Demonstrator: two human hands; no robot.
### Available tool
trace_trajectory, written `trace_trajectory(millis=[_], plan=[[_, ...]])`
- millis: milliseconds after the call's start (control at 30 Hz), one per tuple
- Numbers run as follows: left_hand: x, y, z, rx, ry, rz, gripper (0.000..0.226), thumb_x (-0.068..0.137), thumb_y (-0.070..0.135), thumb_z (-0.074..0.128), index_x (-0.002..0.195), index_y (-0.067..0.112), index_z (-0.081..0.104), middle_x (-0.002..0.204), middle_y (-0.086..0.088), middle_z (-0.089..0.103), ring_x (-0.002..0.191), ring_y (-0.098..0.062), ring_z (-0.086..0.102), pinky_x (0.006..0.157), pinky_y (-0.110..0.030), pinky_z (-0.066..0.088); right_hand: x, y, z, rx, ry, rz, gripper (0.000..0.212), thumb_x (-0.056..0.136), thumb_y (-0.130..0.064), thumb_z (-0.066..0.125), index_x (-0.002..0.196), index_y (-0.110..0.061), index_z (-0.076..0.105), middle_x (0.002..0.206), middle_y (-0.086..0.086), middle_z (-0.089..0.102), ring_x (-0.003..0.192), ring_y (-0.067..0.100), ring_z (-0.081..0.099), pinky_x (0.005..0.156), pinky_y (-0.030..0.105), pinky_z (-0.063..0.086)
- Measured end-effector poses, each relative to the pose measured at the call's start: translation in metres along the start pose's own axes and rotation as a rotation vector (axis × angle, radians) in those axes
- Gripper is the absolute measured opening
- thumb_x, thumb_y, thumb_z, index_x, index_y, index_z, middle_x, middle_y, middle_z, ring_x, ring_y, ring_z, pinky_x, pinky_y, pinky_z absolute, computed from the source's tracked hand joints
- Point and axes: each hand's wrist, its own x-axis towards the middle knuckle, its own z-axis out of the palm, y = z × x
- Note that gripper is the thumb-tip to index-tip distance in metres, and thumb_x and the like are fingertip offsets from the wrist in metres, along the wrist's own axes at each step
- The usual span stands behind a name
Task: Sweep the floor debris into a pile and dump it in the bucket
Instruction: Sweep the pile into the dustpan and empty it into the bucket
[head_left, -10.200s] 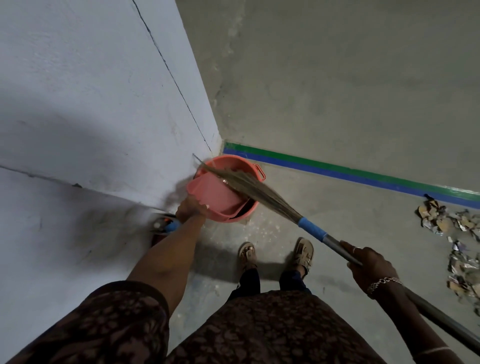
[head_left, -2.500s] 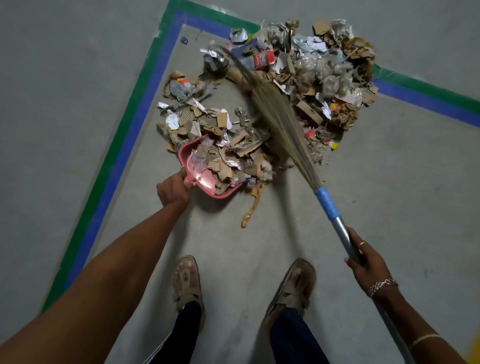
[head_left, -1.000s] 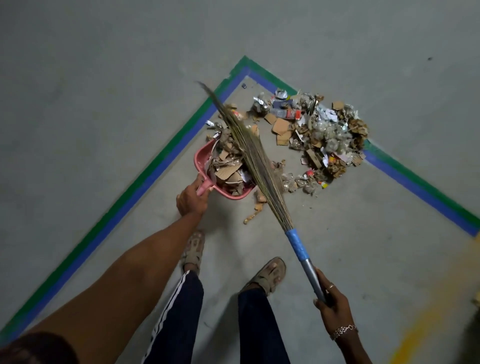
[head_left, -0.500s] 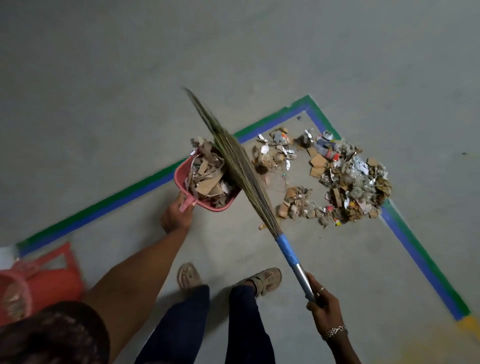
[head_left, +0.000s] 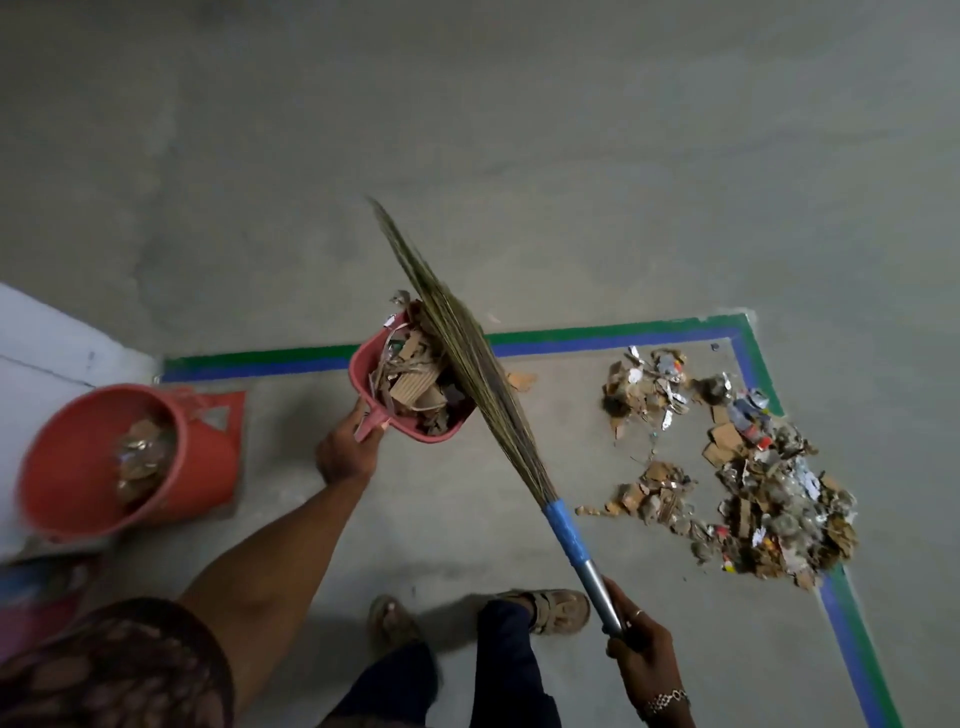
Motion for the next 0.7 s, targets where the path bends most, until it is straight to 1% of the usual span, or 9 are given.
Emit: trace_trajectory(millis=[67,133,233,333,467,567,633,700], plan=[[-0.004,-0.028,-0.029,-0.021,0.021,-0.001,0.057,0.088,0.043,0.073,0.141,0.029,0.056,0.113,-0.01,0.074,0.097,-0.036,0.067,0.075,-0.038,0.052,-0.008,-0.013,0.017,-0.038,-0.025,-0.012,0.089,0.059,0.031,0.048,0.122,-0.029,0.069,0.095,-0.005,0.075,0.082,0.008,0.062,0.068,0.018,0.049],[-0.009,-0.057,-0.057,-0.032,0.045,-0.027,0.057,0.088,0.043,0.073,0.14,0.029,0.057,0.114,-0.009,0.074,0.097,-0.035,0.068,0.074,-0.037,0.052,-0.018,-0.027,0.035,-0.061,-0.046,-0.008,0.088,0.06,0.032,0.047,0.119,-0.03,0.069,0.086,-0.004,0.073,0.072,0.001,0.06,0.06,0.017,0.047],[-0.021,-0.101,-0.097,-0.064,0.089,-0.09,0.057,0.087,0.043,0.074,0.14,0.031,0.057,0.117,-0.006,0.073,0.101,-0.034,0.067,0.076,-0.037,0.051,-0.033,-0.047,0.057,-0.084,-0.09,-0.021,0.085,0.063,0.033,0.048,0.118,-0.029,0.068,0.083,-0.002,0.07,0.064,-0.002,0.057,0.055,0.015,0.044],[-0.033,-0.135,-0.135,-0.07,0.155,-0.145,0.058,0.087,0.041,0.074,0.141,0.03,0.057,0.122,-0.006,0.071,0.106,-0.036,0.066,0.079,-0.038,0.05,-0.042,-0.063,0.077,-0.173,-0.153,-0.067,0.081,0.064,0.024,0.053,0.118,-0.036,0.067,0.081,-0.003,0.07,0.061,0.0,0.056,0.054,0.016,0.045],[-0.052,-0.179,-0.176,-0.096,0.239,-0.23,0.055,0.087,0.039,0.075,0.138,0.026,0.061,0.124,-0.009,0.07,0.107,-0.039,0.065,0.082,-0.041,0.05,-0.051,-0.092,0.109,-0.279,-0.204,-0.135,0.087,0.066,0.029,0.051,0.113,-0.043,0.065,0.071,-0.007,0.069,0.058,0.003,0.054,0.051,0.017,0.044],[-0.062,-0.214,-0.199,-0.133,0.274,-0.305,0.056,0.085,0.041,0.076,0.138,0.029,0.061,0.12,-0.009,0.071,0.105,-0.039,0.065,0.083,-0.041,0.05,-0.052,-0.113,0.134,-0.346,-0.263,-0.203,0.087,0.068,0.03,0.048,0.114,-0.042,0.064,0.067,-0.009,0.068,0.055,0.002,0.053,0.049,0.018,0.043],[-0.069,-0.234,-0.213,-0.147,0.293,-0.353,0.057,0.085,0.04,0.076,0.139,0.03,0.06,0.116,-0.012,0.072,0.104,-0.04,0.065,0.082,-0.042,0.049,-0.051,-0.124,0.151,-0.397,-0.301,-0.254,0.088,0.067,0.031,0.048,0.114,-0.041,0.062,0.067,-0.014,0.069,0.056,0.0,0.055,0.049,0.016,0.042],[-0.076,-0.249,-0.229,-0.143,0.31,-0.377,0.058,0.085,0.039,0.075,0.14,0.031,0.058,0.117,-0.013,0.072,0.105,-0.041,0.064,0.083,-0.042,0.049,-0.049,-0.134,0.169,-0.445,-0.349,-0.295,0.086,0.067,0.031,0.049,0.118,-0.037,0.061,0.068,-0.017,0.069,0.056,-0.001,0.056,0.049,0.015,0.042]])
